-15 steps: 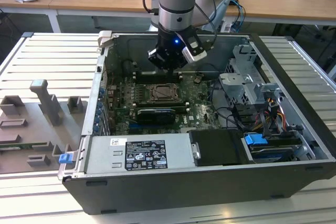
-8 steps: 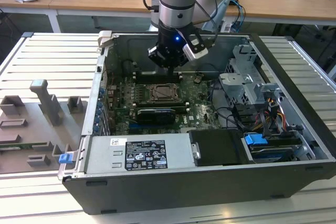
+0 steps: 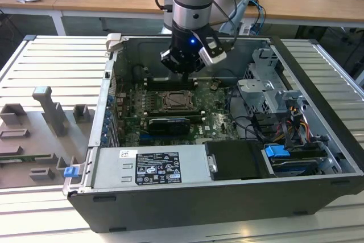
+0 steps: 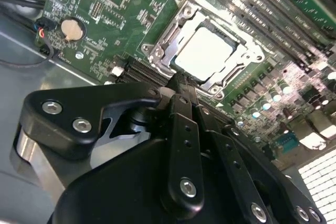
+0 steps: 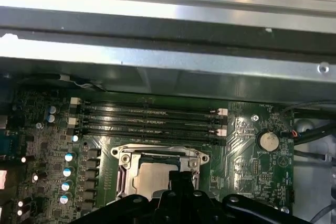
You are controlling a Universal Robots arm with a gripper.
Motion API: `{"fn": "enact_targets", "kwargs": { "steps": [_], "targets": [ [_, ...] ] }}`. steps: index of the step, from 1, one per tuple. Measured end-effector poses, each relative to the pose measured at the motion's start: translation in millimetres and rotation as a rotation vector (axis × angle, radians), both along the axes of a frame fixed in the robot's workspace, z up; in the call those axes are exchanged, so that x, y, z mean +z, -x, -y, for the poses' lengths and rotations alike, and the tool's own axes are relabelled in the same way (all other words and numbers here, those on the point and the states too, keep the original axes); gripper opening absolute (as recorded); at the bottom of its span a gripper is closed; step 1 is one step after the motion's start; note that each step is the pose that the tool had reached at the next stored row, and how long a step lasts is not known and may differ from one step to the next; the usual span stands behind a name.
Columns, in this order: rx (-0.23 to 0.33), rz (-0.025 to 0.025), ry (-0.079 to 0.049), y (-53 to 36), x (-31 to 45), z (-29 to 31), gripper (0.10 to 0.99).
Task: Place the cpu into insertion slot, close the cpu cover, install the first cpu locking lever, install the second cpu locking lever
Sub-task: 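Install the second cpu locking lever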
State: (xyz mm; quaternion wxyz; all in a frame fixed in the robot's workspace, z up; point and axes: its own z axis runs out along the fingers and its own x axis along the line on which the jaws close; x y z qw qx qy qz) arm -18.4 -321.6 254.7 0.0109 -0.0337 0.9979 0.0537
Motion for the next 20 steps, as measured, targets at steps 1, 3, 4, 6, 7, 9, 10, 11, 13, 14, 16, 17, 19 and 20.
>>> {"fn": "enact_targets", "kwargs": {
  "steps": [1, 3, 4, 6, 7, 9, 10, 11, 13, 14, 16, 17, 19, 20],
  "targets": [
    [0.0, 0.0, 0.0, 0.1, 0.0, 4.7, 0.106],
    [0.0, 0.0, 0.0, 0.1, -0.2, 12.6, 0.106],
    [0.0, -0.0003, 0.0, 0.1, -0.5, 14.7, 0.106],
    [0.0, -0.0055, 0.0, 0.2, -1.8, 20.1, 0.106],
    [0.0, -0.0088, 0.0, 0.2, -2.3, 22.0, 0.106],
    [0.0, -0.0159, 0.0, 0.1, -3.0, 26.1, 0.106],
    [0.0, -0.0165, 0.0, 0.1, -3.3, 28.7, 0.106],
    [0.0, -0.017, 0.0, 0.1, -3.8, 33.3, 0.106],
    [0.0, -0.017, 0.0, 0.2, -4.1, 39.1, 0.106],
    [0.0, -0.017, 0.0, 0.2, -4.3, 41.4, 0.106],
    [0.0, -0.0175, 0.0, 0.2, -4.7, 45.7, 0.106],
    [0.0, -0.0177, 0.0, 0.2, -4.9, 48.3, 0.106],
    [0.0, -0.0178, 0.0, 0.2, -5.3, 52.2, 0.106],
    [0.0, -0.0178, 0.0, 0.5, -5.5, 53.9, 0.106]
  ]
}}
